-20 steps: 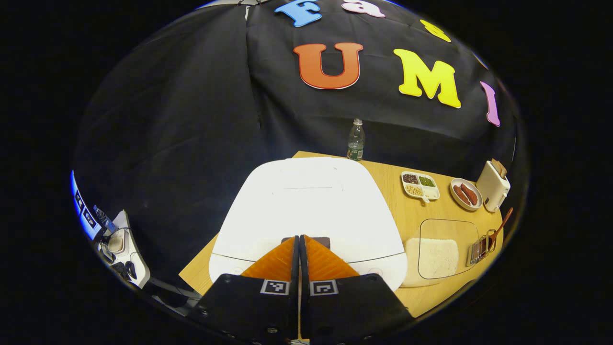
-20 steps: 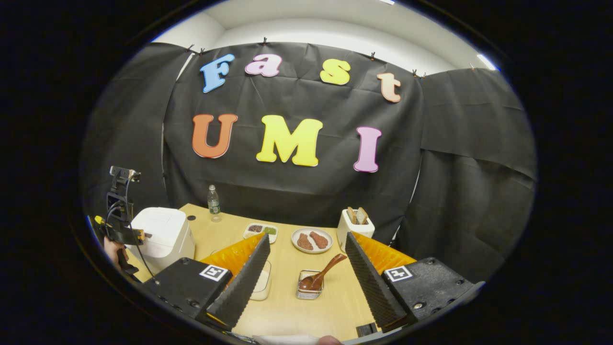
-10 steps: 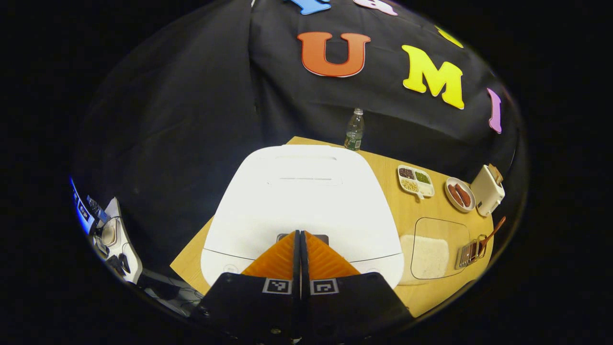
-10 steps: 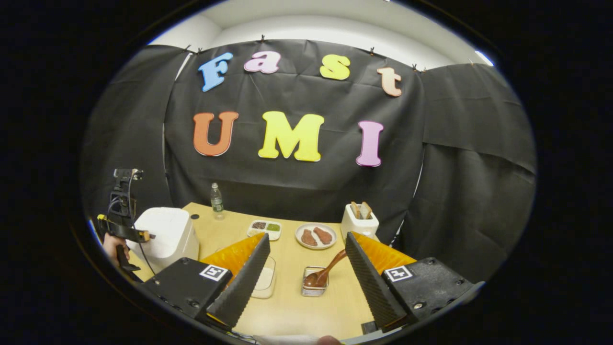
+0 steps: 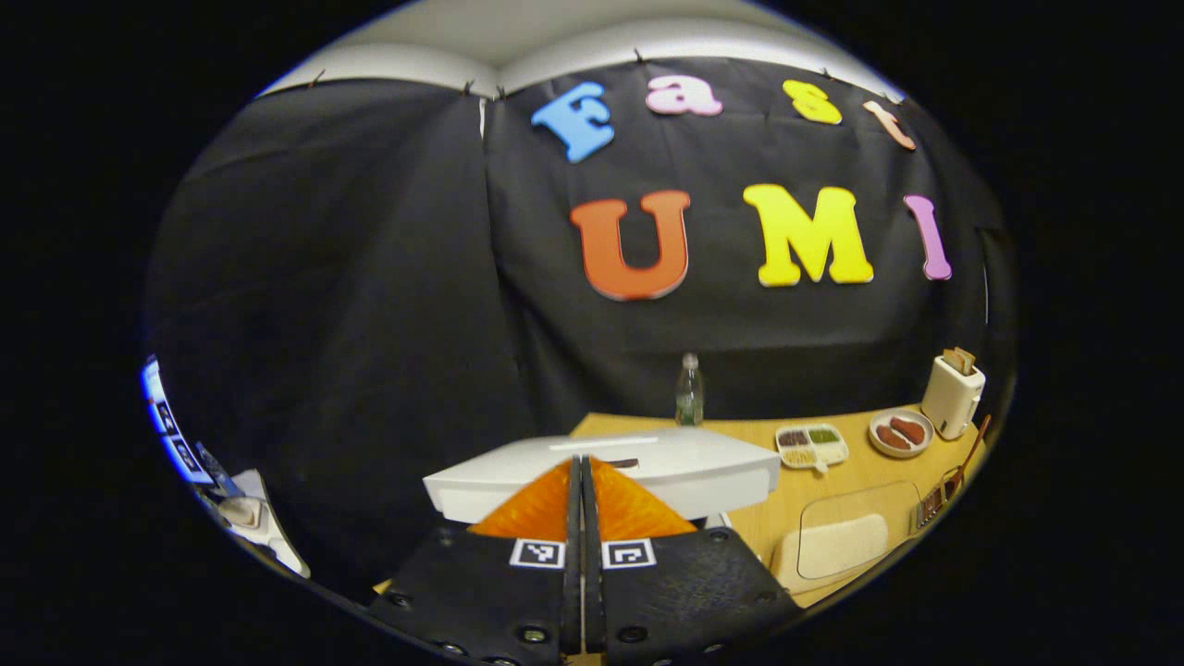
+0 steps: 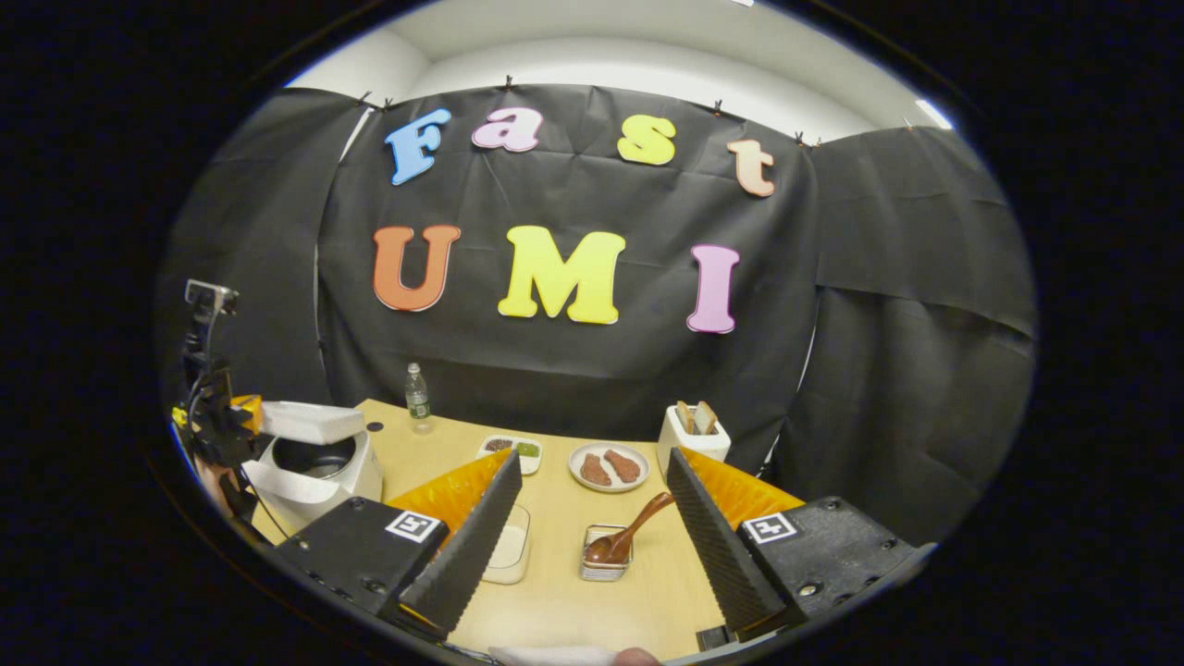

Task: Close the left gripper, press the button to open the rice cooker; take a wooden spoon from the chopstick holder with the right hand, scoop a spoonful of rice and pour it into the rice cooker, then put the wooden spoon back into the chopstick holder.

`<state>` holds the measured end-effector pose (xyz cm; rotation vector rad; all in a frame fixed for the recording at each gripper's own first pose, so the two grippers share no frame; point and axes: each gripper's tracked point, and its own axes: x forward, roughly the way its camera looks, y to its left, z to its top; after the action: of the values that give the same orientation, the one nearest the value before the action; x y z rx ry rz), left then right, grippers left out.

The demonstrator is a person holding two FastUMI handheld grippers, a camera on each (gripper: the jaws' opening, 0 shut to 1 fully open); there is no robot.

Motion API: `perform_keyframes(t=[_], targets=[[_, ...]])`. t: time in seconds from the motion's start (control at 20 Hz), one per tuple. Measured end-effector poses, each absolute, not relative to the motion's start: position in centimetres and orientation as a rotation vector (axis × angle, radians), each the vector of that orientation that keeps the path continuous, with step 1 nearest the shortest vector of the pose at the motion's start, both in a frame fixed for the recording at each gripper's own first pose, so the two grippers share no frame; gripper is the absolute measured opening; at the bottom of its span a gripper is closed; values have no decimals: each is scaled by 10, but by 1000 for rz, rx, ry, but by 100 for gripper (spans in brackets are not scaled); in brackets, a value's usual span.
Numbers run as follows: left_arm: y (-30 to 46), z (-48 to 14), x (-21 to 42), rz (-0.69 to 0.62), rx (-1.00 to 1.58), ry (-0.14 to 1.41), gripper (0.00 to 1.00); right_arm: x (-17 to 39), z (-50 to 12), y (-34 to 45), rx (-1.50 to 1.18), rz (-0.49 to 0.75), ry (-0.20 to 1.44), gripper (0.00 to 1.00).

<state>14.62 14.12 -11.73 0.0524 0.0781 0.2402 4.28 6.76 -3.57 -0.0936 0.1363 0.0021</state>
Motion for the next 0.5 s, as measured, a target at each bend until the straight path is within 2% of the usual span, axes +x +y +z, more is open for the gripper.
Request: perform_keyframes(t=[0.1, 0.15, 0.25, 0.35, 0.5], targets=[[133, -95, 134, 224, 50, 53, 4, 43, -32, 65, -102, -7, 111, 100], [133, -88, 134, 227, 36, 49, 12, 43, -29, 64, -105, -14, 100, 100], [127, -72, 127, 209, -2, 29, 16, 43, -25, 60, -108, -24, 79, 100], [123, -52, 119, 194, -13, -6, 26, 43, -22, 56, -105, -35, 64, 100], [113, -35, 106, 155, -11, -43, 77, 44, -22, 49, -99, -52, 55, 100]])
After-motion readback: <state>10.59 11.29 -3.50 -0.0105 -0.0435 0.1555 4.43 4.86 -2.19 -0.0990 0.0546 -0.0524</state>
